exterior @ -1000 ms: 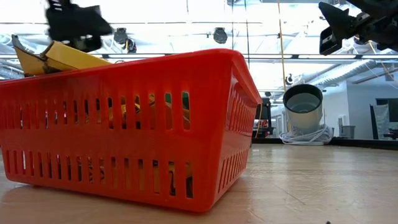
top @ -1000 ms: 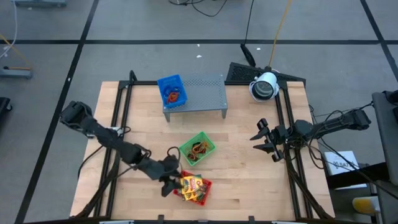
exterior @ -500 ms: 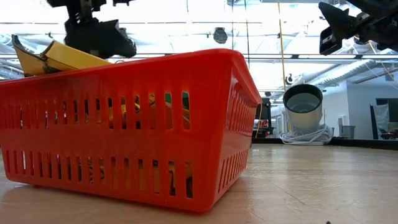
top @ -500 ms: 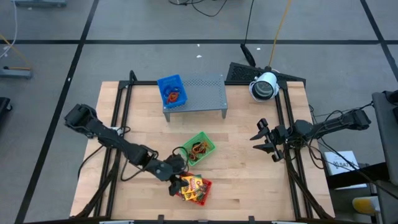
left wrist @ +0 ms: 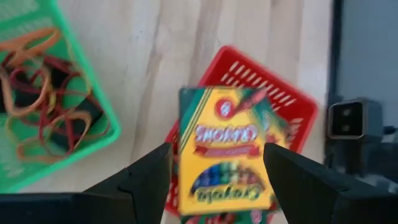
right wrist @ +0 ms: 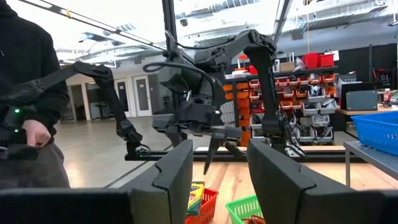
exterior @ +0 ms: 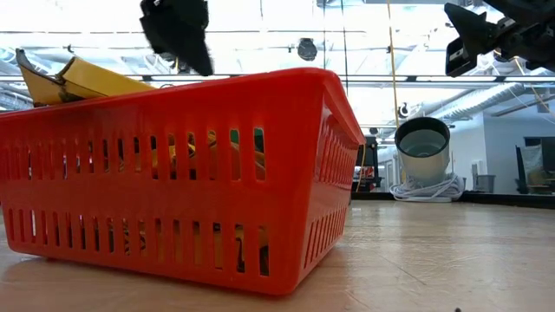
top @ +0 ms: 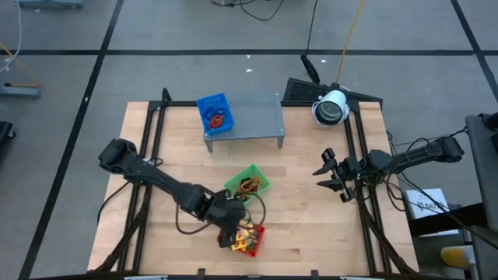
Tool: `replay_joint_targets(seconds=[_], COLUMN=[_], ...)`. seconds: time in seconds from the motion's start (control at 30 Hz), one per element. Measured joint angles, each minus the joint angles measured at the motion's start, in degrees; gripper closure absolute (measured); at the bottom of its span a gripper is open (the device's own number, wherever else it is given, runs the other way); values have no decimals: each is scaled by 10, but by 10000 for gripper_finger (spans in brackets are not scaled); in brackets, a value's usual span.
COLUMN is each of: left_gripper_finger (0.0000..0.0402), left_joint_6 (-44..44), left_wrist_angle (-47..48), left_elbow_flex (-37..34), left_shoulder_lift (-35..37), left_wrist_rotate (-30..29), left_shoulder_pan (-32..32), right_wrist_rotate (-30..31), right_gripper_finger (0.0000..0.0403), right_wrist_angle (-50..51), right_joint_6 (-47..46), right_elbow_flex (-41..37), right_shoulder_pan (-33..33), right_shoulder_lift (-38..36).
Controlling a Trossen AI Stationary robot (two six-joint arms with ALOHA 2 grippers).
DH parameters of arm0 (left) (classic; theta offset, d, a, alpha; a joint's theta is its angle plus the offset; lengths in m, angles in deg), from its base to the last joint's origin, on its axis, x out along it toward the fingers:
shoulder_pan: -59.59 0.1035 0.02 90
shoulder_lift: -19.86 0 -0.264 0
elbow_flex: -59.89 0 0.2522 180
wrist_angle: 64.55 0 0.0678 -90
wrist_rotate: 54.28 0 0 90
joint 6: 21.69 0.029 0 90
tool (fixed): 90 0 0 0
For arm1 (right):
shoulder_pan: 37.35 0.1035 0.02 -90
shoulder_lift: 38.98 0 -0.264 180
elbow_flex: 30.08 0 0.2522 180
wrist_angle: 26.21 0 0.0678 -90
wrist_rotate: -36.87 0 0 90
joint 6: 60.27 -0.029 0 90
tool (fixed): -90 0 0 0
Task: Pick & Place Office Desk Supplies
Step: Put the yellow crayon box into the red basket
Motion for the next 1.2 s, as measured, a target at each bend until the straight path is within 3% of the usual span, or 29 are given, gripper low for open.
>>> replay_joint_targets(seconds=[0.53, 1.2], left_gripper_finger=[140, 140], left_joint_6=[12, 12], left_wrist_angle=[26, -33], left_elbow_flex=[36, 36], left_shoulder_lift=[-44, -85], left_wrist_rotate=[-8, 61], left_shoulder_pan=[13, 25], right_wrist_rotate=[0, 0], right_gripper_finger=[261, 261], right_wrist_angle=[0, 3], right_joint_6=[0, 0], right_elbow_flex=[0, 0], right_shoulder_pan=[0, 0], right_shoulder_lift=[0, 0])
